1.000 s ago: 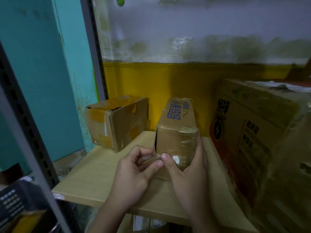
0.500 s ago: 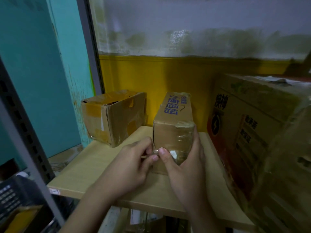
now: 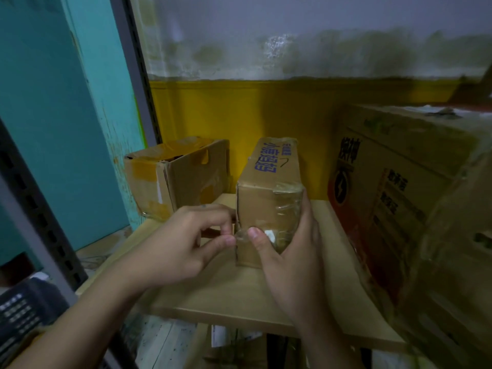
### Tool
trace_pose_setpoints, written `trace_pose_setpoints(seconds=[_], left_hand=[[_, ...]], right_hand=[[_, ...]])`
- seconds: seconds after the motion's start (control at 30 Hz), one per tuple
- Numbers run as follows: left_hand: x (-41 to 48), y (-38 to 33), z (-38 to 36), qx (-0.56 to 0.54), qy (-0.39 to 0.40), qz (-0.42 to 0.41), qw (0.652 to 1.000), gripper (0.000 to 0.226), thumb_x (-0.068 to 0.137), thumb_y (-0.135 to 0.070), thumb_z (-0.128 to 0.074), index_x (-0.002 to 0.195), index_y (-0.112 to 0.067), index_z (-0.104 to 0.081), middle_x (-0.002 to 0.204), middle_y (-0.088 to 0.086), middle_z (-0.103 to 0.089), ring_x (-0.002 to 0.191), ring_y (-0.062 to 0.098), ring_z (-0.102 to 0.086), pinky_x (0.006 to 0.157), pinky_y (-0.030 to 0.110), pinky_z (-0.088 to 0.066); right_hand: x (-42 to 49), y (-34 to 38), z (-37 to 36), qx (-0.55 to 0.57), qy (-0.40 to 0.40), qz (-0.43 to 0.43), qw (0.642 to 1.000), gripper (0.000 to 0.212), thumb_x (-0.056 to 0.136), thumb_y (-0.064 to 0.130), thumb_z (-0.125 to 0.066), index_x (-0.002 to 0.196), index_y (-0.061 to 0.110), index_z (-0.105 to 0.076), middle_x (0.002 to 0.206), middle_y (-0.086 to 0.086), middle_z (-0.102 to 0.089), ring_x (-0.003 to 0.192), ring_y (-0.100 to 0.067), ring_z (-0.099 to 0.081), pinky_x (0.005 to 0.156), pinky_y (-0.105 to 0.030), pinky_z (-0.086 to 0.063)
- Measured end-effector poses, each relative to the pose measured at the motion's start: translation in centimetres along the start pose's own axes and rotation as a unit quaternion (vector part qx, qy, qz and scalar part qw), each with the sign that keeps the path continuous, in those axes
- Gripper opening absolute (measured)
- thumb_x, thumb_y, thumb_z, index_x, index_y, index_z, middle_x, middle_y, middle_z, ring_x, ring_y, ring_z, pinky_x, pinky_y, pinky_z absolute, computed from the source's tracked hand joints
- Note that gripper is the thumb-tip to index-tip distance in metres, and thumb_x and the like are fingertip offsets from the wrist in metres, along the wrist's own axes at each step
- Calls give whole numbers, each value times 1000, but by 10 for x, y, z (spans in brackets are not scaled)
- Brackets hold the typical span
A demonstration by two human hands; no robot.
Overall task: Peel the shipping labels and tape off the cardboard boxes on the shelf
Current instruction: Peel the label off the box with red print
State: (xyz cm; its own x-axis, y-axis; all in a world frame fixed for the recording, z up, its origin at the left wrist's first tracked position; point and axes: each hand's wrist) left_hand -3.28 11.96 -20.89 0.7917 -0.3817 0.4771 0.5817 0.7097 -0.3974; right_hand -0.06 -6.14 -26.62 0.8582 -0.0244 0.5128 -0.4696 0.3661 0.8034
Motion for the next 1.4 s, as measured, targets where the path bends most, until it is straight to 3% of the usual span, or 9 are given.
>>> trace_pose_setpoints(seconds=[0.1, 0.17, 0.23, 0.37, 0.53, 0.73, 1.0, 1.2, 1.4], left_hand=[[1, 0, 6, -44, 41, 22, 998, 19, 95, -34, -62, 77, -28, -61, 83, -12, -61, 78, 8, -59, 65, 20, -44], [2, 2, 9, -87, 58, 46, 993, 18, 94, -27, -62, 76, -28, -63, 94, -14, -65, 93, 2, -62, 76, 14, -43], [2, 8, 9, -123, 60, 73, 988, 20, 95, -28, -60, 76, -27, -65, 103, -14, -66, 109, 4, -60, 88, 20, -44], [-2, 13, 0, -174, 34, 97, 979, 29, 93, -44, -54, 77, -23, -66, 110, -10, -64, 113, 11, -60, 95, 36, -47], [-6, -4, -14, -150, -22, 92, 984, 26, 86, -51, -63, 78, -26, -65, 109, -14, -65, 109, 5, -61, 90, 26, -49], [-4, -7, -18, -63, -43, 70, 995, 42, 64, -59, -78, 81, -26, -60, 94, -11, -63, 90, 10, -63, 79, 42, -54], [-2, -3, -26, 21, -93, 26, 995, 10, 86, -26, -73, 85, -22, -64, 85, -15, -62, 83, 5, -61, 71, 29, -52], [-4, -5, -24, -13, -94, 19, 995, 17, 93, -34, -57, 89, -22, -68, 86, -17, -65, 84, 2, -64, 70, 23, -51], [-3, -6, -24, -10, -89, 15, 996, 29, 83, -52, -66, 87, -23, -67, 87, -15, -65, 83, 5, -64, 70, 27, -52]], right_hand=[[0, 0, 0, -6, 3, 0, 1000, 99, 74, 55, -70, 151, 45, -8, 154, 14, -28, 140, -12, -29, 104, -37, -34], [0, 0, -1, -12, 0, -3, 1000, 100, 74, 57, -69, 150, 46, -7, 154, 14, -27, 140, -13, -29, 106, -39, -34], [0, 0, -1, -13, -1, -8, 1000, 100, 74, 57, -70, 150, 47, -6, 154, 14, -26, 140, -13, -29, 104, -38, -34], [0, 0, -1, -9, -5, -8, 1000, 100, 74, 55, -71, 151, 45, -8, 154, 15, -28, 140, -12, -29, 100, -33, -33], [0, 1, -2, -5, -8, -12, 1000, 107, 70, 54, -77, 151, 45, -9, 152, 17, -29, 139, -9, -29, 100, -31, -33], [0, 3, -1, 6, -11, -33, 999, 114, 59, 59, -81, 150, 46, -13, 148, 13, -36, 137, -13, -35, 104, -45, -41], [0, 4, -1, 27, -9, -34, 999, 118, 50, 75, -71, 148, 49, -11, 150, 17, -34, 139, -10, -33, 107, -46, -41], [1, 1, -1, 19, -13, -23, 999, 105, 67, 59, -75, 150, 44, -13, 150, 15, -33, 138, -10, -32, 105, -44, -42], [1, 0, -1, 14, -15, -15, 1000, 108, 64, 59, -76, 151, 41, -15, 149, 15, -34, 138, -10, -32, 104, -37, -39]])
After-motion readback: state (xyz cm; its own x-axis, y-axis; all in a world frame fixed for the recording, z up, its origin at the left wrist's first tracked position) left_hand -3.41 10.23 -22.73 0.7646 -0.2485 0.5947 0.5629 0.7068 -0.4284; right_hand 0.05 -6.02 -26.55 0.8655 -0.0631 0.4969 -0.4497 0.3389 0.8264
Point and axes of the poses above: each hand's wrist, its own x-axis towards the middle knuckle, its own z-axis out of the back of the hand, y = z × x
